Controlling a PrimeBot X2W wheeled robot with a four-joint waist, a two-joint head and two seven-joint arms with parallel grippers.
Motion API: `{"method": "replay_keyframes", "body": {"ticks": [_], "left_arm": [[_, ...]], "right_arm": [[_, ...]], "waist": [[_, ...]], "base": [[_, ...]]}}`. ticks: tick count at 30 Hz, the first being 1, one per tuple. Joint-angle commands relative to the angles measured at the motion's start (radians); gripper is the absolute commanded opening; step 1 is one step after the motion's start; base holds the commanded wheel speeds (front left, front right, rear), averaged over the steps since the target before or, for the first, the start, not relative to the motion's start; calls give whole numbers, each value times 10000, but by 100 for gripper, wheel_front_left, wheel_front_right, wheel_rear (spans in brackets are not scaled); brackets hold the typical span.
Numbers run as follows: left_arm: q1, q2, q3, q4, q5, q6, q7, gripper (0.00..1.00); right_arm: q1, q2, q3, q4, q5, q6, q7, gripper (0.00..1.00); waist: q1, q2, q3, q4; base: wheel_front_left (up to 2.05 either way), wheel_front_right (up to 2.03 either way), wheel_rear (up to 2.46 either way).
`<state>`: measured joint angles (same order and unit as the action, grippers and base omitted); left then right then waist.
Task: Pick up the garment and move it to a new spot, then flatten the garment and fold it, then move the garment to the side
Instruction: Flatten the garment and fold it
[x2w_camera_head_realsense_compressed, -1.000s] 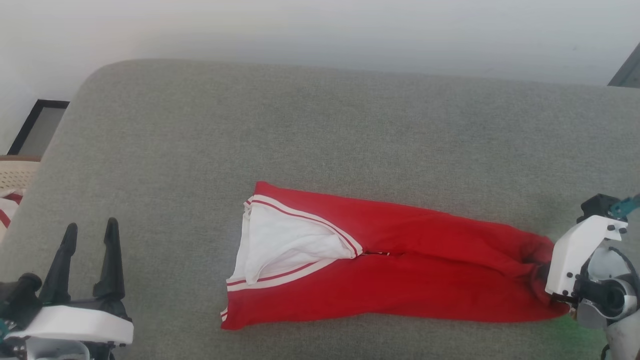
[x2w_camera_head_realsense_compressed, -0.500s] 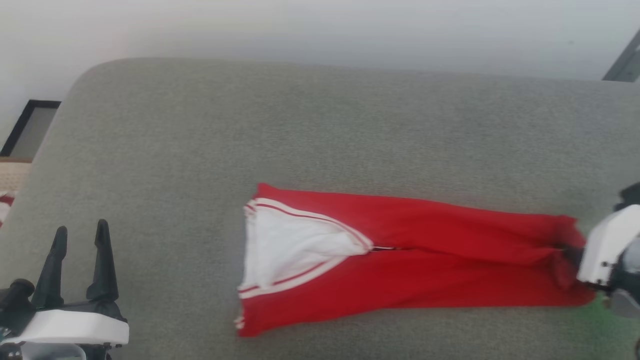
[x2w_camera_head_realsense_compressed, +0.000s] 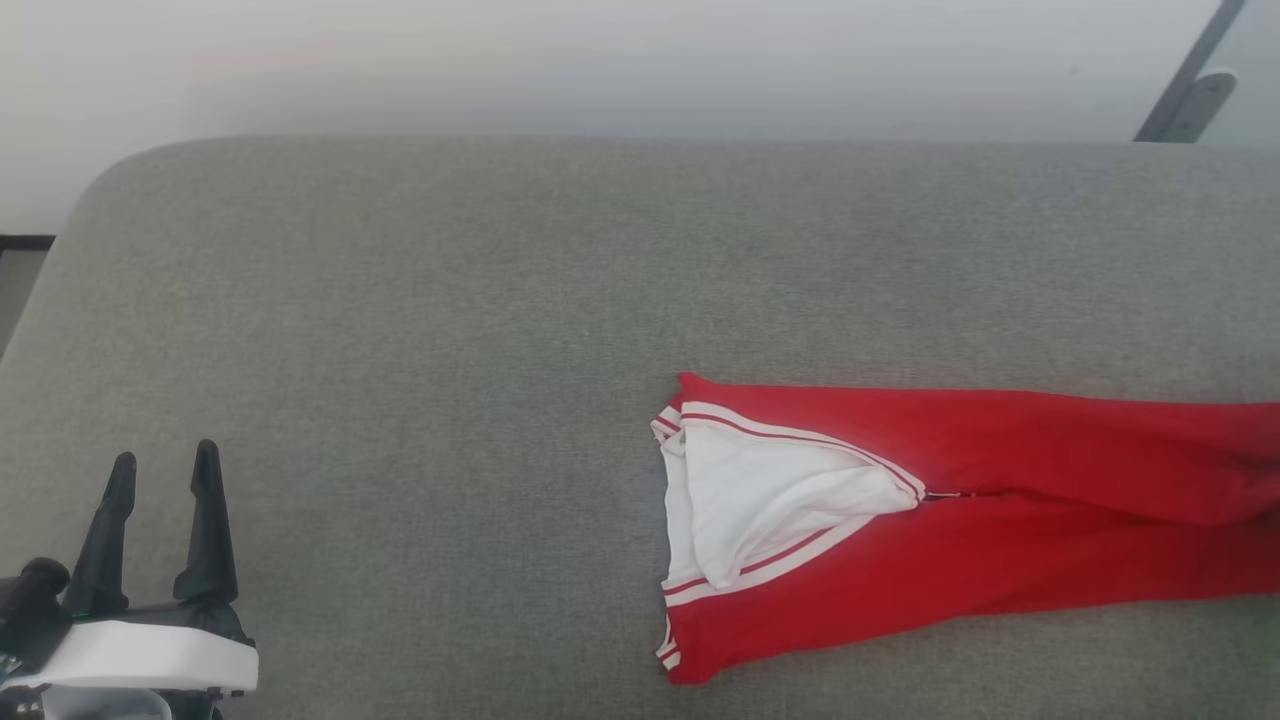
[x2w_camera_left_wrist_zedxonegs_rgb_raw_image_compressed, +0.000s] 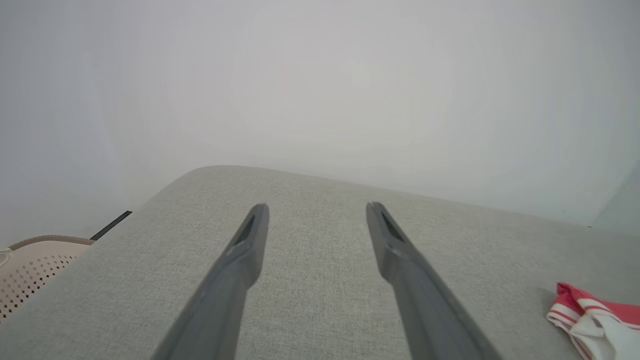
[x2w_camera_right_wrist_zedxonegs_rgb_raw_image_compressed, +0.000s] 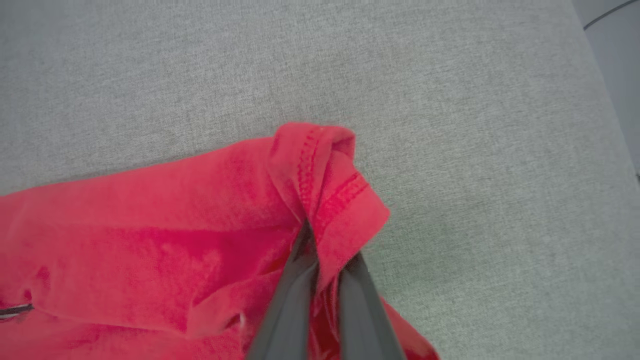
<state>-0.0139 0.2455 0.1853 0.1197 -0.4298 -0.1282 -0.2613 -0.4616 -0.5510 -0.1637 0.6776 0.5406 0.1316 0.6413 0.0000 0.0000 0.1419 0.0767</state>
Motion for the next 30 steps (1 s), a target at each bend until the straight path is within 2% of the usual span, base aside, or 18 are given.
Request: {"method": "replay_keyframes", "body": {"ticks": [1,7,17,18,23,30], "left_arm": [[107,28,-12,-40,-43,-31,-48,100],[205,4,-18,-51,-37,-24,-48,100],[106,-64,-260,46,-73,-25,-49,100],[106,-64,-260,46,-73,-25,-49,100],[-93,-90,-577,127,-113,-25,-49,100],[-369,-50,-990,272,-194,-25,-49,100]], "right_arm": [[-144,56,18,2,-60,-19,-28,0],[29,612,338,-972,612,-14,416,0],[1058,2065,1510,-4122,1553,-13,1432,0],[1058,2065,1510,-4122,1553,-13,1432,0],[1274,2844,2208,-4742,1615,-13,1548,0],[1041,3518,3240,-4531,1305,-13,1425,0]], "waist": [[0,0,-54,-98],[0,0,-188,-224],[0,0,-435,146],[0,0,-435,146],[0,0,-471,589],[0,0,-465,1216]], "base": [[0,0,0],[0,0,0],[0,0,0],[0,0,0],[0,0,0],[0,0,0]]}}
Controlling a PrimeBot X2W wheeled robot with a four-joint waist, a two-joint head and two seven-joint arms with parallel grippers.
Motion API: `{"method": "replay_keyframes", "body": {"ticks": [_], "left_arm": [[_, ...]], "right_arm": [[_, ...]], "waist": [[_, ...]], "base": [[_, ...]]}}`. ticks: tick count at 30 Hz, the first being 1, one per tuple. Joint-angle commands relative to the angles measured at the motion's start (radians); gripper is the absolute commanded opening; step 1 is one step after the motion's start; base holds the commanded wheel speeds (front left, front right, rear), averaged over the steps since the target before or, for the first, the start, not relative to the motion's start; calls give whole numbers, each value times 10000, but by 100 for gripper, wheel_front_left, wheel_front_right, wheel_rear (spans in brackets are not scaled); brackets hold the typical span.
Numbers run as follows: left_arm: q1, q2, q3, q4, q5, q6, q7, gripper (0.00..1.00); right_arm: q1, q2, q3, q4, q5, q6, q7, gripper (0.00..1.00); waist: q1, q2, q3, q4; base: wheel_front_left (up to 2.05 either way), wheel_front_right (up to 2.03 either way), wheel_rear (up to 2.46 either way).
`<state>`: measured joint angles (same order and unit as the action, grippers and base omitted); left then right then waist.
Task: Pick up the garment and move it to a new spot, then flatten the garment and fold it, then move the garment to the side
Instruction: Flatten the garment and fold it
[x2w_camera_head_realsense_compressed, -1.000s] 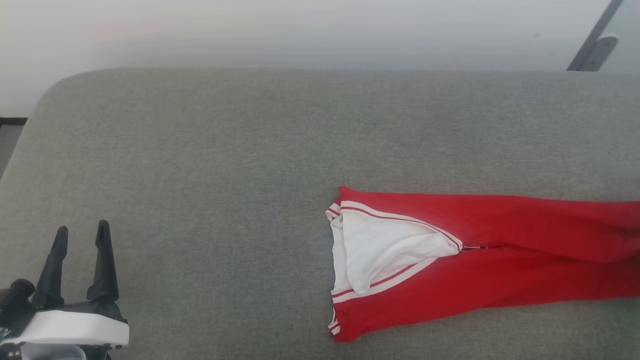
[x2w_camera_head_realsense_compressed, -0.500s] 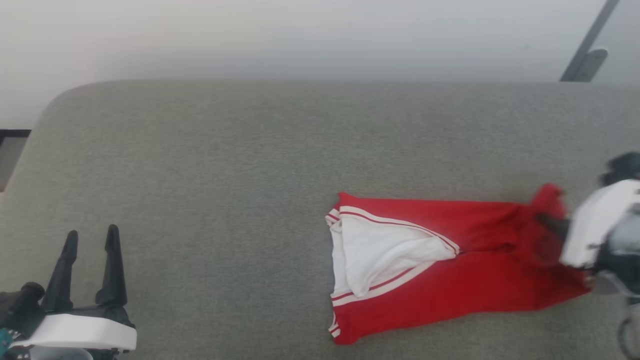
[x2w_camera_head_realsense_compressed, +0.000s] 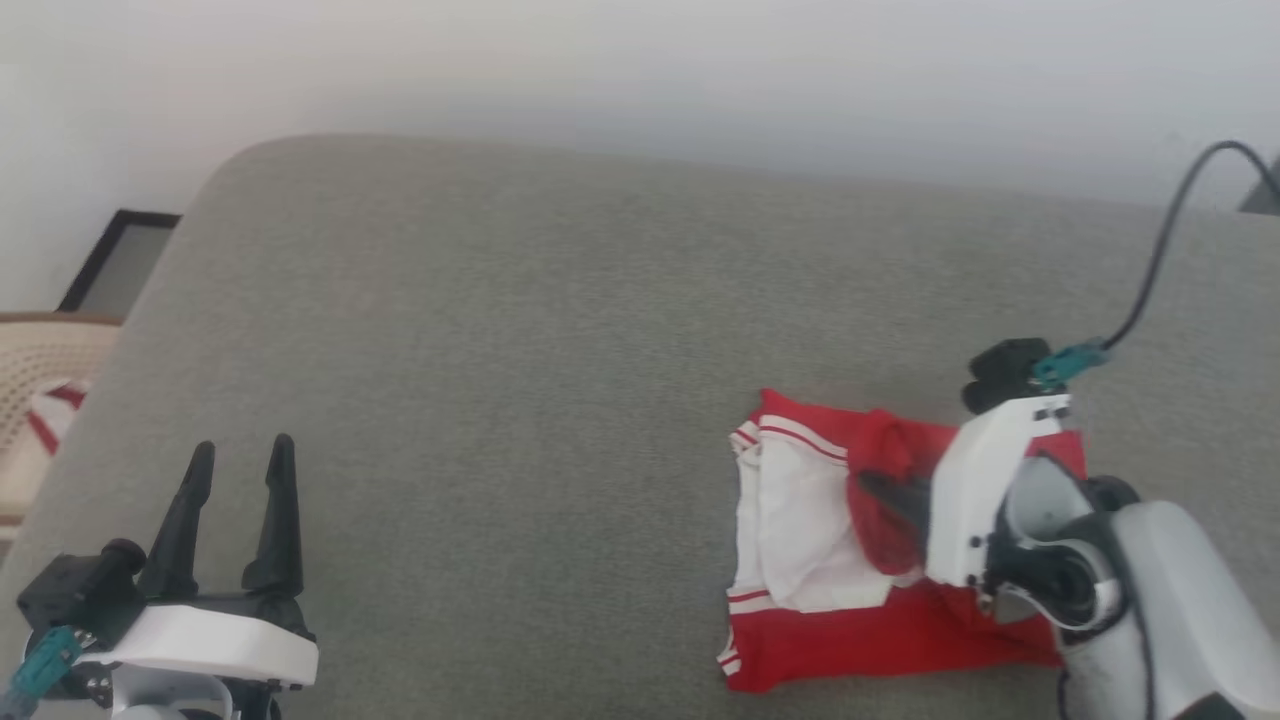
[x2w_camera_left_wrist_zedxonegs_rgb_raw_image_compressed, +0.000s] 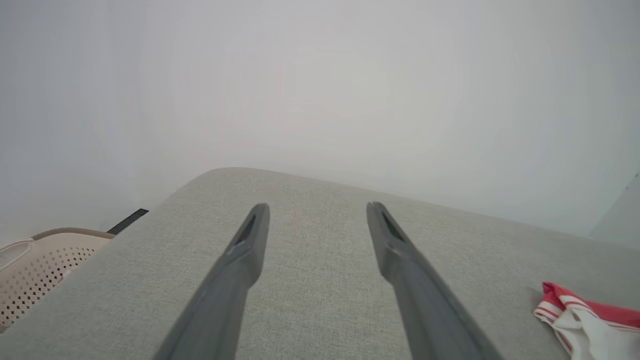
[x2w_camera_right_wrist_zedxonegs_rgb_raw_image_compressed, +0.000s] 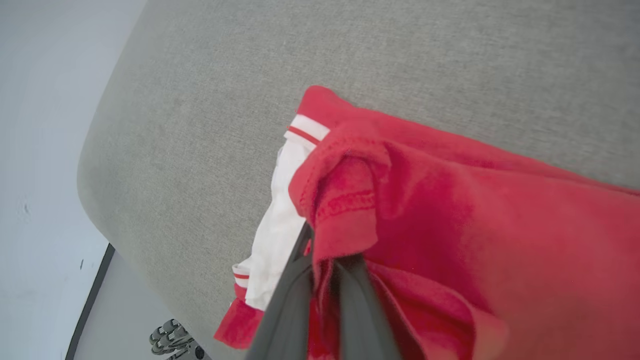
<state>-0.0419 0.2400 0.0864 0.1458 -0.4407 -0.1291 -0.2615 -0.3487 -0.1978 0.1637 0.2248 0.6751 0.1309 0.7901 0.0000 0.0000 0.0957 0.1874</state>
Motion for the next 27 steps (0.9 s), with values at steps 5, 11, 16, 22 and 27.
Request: {"method": "replay_keyframes", "body": {"ticks": [5,11,16,22,27], "left_arm": [[-218,33,-176,78,-159,-16,-47,100],[-253,-10,-168,108,-212,-16,-47,100],[-206,50,-36,85,-236,-16,-47,100],[9,97,198,23,-233,-16,-47,100],[203,164,364,-67,-229,-16,-47,100]], "right_arm": [[-278,110,626,453,-254,-5,-231,0],[-533,30,1154,1079,-157,-5,-594,18],[-816,28,1441,1340,85,-5,-998,100],[-897,-197,1487,765,334,-5,-1293,100],[-736,-552,1055,163,28,-5,-1967,100]], "waist": [[0,0,-15,377],[0,0,-38,457],[0,0,-146,257],[0,0,-302,-207],[0,0,-409,-702]], "base": [[0,0,0],[0,0,0],[0,0,0],[0,0,0],[0,0,0]]}}
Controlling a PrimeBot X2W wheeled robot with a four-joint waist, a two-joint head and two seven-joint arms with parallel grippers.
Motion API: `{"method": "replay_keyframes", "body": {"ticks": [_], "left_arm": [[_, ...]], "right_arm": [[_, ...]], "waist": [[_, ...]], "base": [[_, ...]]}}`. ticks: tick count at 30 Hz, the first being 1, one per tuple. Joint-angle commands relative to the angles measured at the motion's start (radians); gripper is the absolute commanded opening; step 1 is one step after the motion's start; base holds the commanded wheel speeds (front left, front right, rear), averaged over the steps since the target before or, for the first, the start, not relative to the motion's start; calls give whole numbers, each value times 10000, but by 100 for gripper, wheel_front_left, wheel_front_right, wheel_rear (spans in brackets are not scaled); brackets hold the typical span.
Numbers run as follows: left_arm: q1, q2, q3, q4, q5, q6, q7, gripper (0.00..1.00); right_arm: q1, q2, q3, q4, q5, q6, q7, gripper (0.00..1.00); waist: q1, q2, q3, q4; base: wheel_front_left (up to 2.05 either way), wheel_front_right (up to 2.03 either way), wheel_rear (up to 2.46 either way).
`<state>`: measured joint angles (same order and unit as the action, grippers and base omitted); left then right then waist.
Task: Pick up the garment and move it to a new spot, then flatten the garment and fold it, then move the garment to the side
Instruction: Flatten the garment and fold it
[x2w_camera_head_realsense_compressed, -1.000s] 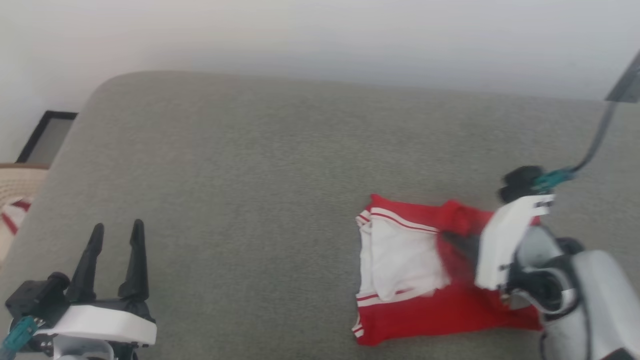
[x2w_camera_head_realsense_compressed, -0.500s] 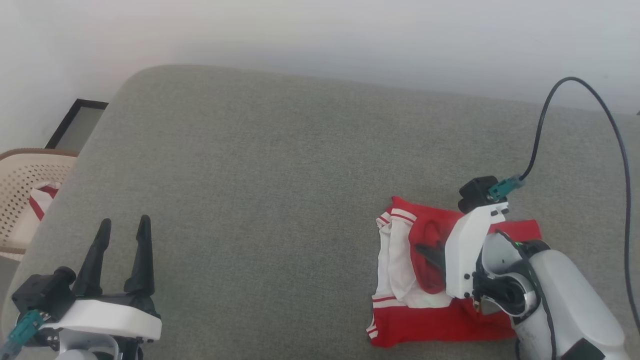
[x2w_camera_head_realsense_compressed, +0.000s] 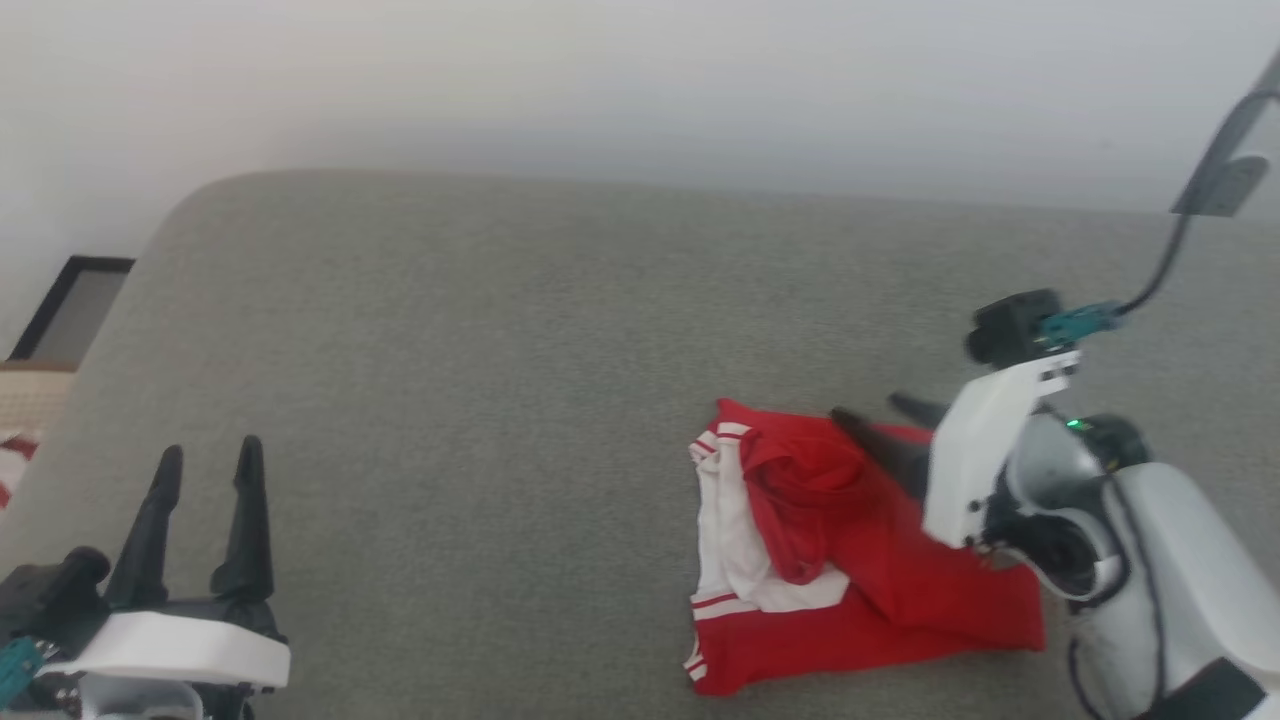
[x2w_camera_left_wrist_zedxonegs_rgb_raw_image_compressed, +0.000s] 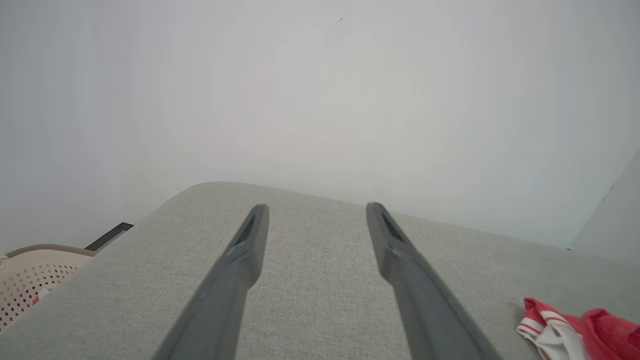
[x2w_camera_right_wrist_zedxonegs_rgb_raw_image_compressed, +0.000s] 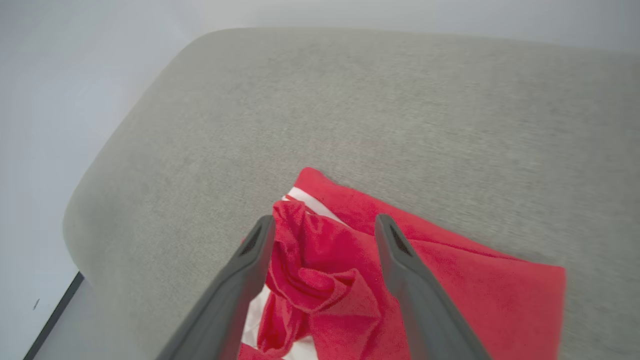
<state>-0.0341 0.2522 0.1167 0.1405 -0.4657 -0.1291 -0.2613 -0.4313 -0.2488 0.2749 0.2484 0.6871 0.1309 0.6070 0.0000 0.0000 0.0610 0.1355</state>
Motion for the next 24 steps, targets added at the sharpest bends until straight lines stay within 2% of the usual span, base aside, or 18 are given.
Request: {"method": "replay_keyframes", "body": {"ticks": [1,9,17,24], "left_arm": [[138,44,105,-36,11,-16,-49,100],[469,69,353,-117,127,-16,-49,100],[878,138,485,-182,125,-16,-49,100],[1171,206,626,-233,11,-16,-49,100]], "right_arm": [[137,-106,-185,-163,-183,-5,-346,100],[713,-406,-884,-442,-523,-5,-1794,100],[1473,-859,-1263,-395,-1104,-5,-4036,100],[2012,-1117,-1606,190,-1922,-5,-6043,100]], "waist": [[0,0,-84,-290],[0,0,-327,-1041],[0,0,-562,-1653],[0,0,-696,-1844]], "base": [[0,0,0],[0,0,0],[0,0,0],[0,0,0]]}}
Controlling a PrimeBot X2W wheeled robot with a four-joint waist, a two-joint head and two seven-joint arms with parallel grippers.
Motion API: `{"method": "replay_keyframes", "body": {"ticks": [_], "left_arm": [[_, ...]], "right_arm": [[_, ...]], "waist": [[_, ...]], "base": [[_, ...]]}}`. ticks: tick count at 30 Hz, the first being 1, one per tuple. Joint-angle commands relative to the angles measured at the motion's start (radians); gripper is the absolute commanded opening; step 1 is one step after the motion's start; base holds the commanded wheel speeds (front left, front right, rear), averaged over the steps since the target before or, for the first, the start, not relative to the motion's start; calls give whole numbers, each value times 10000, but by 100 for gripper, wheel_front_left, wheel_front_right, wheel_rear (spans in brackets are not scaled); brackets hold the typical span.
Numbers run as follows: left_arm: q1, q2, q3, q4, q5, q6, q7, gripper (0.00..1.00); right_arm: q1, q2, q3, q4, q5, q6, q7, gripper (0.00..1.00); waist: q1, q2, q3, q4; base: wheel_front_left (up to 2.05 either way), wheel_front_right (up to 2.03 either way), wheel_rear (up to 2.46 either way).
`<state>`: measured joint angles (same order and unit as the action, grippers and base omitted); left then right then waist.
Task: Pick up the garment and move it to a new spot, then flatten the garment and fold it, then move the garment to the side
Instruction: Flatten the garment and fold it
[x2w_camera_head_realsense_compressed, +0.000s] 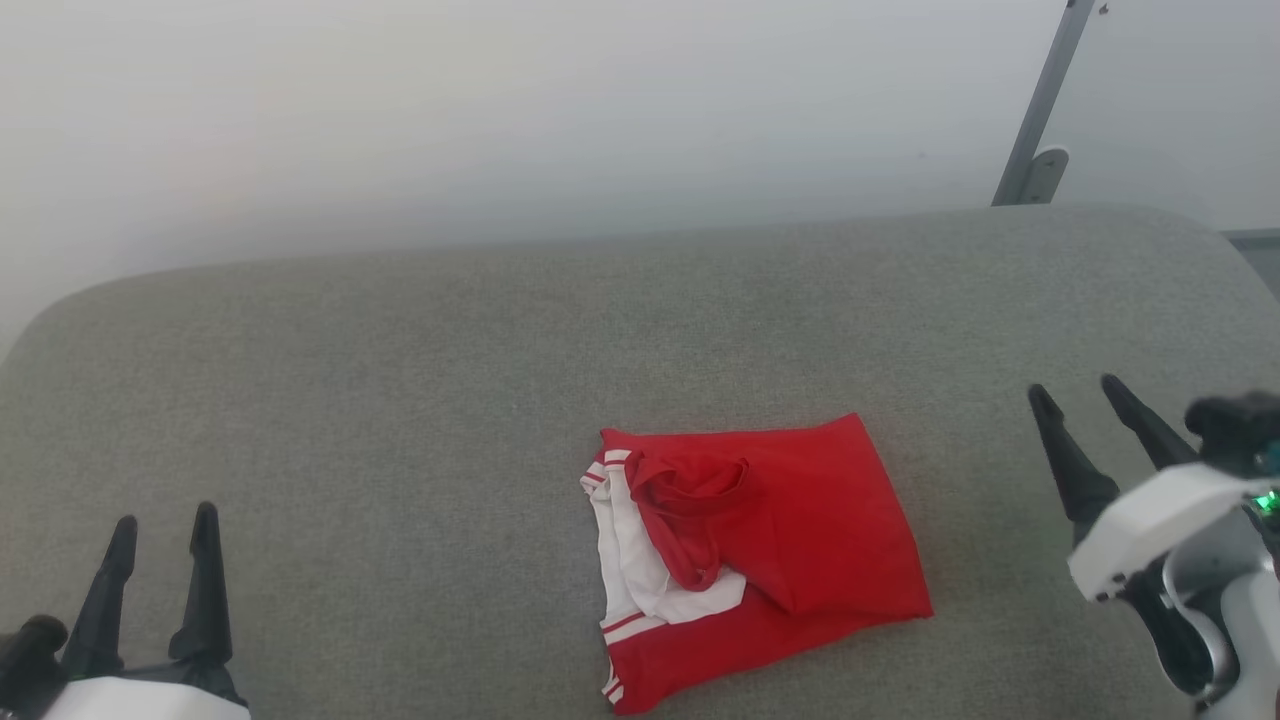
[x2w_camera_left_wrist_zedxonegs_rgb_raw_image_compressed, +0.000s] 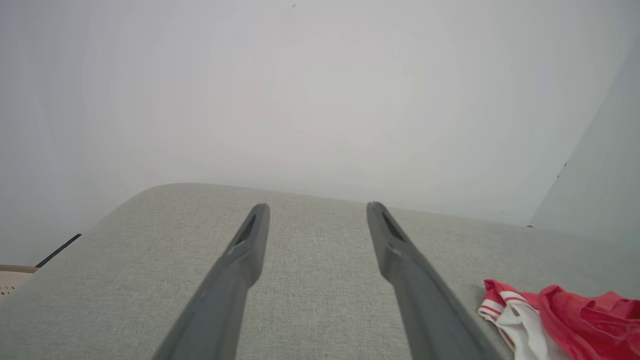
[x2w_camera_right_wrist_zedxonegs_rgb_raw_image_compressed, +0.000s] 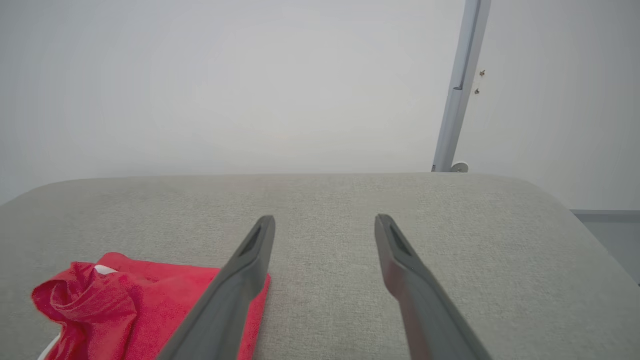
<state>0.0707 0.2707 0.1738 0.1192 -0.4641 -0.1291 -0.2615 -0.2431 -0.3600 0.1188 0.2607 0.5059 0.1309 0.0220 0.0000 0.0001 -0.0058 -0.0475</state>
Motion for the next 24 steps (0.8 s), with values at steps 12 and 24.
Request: {"method": "replay_keyframes", "body": {"ticks": [12,24], "left_arm": [[302,210,-27,34,-26,-16,-47,100],[337,218,-81,-33,-66,-16,-47,100]], "right_arm": [[427,161,-306,1179,-537,-5,-1799,100],[364,121,-235,1444,-627,-5,-2015,100]], "waist": [[0,-1,-140,89],[0,-1,-132,127]], "base": [[0,0,0],[0,0,0]]}}
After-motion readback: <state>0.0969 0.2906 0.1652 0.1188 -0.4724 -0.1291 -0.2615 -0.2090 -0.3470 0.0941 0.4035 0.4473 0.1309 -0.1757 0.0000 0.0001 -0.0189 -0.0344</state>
